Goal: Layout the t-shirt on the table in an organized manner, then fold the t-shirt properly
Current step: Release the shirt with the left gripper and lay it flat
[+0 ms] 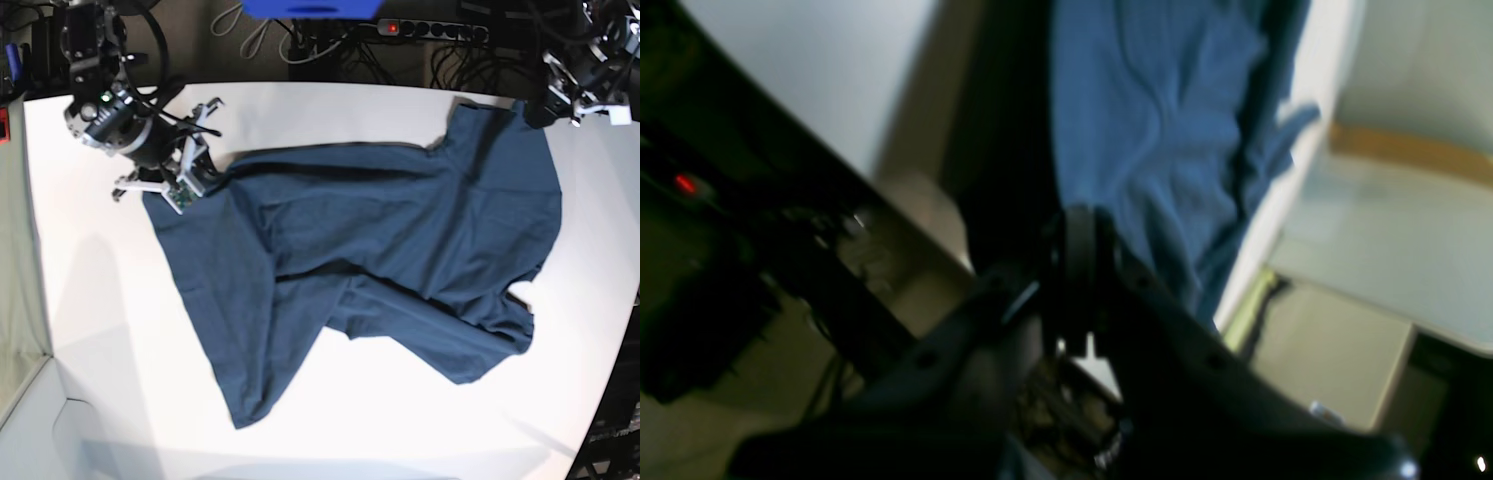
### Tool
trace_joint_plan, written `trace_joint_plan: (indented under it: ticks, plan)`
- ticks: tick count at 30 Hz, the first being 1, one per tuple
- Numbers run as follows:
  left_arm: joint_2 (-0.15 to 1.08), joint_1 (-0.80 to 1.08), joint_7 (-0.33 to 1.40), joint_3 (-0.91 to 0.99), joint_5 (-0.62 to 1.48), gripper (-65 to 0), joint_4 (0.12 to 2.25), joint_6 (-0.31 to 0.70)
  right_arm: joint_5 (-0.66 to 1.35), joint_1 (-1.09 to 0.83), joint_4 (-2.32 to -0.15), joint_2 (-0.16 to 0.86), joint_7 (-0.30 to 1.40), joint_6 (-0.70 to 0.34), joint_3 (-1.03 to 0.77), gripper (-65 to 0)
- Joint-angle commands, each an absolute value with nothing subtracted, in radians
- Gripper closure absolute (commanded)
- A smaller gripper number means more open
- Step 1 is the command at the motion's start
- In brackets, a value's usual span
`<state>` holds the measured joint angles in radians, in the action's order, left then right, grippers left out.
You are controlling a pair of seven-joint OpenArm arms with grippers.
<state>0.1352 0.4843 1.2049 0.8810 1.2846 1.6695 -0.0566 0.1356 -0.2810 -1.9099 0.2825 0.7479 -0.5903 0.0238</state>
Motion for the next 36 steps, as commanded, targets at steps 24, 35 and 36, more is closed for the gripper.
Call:
trace_joint_plan:
  ticks: [24, 35, 36]
  plan:
    - [0.16, 0.487, 1.253, 0.885, 1.458, -0.5, 1.681, -0.097, 0.148, -0.274, -1.946, 0.291, 0.723, -0.599, -0.038, -16.9]
    - [0.193, 0.381, 1.296, 0.88, 1.314, -0.5, 1.531, -0.088, 0.148, -0.265, -1.946, 0.289, 0.723, -0.599, -0.038, -16.9]
    - [0.196, 0.367, 1.31, 0.883, 1.313, -0.5, 1.518, -0.088, 0.148, -0.265, -1.946, 0.289, 0.723, -0.599, -0.038, -16.9]
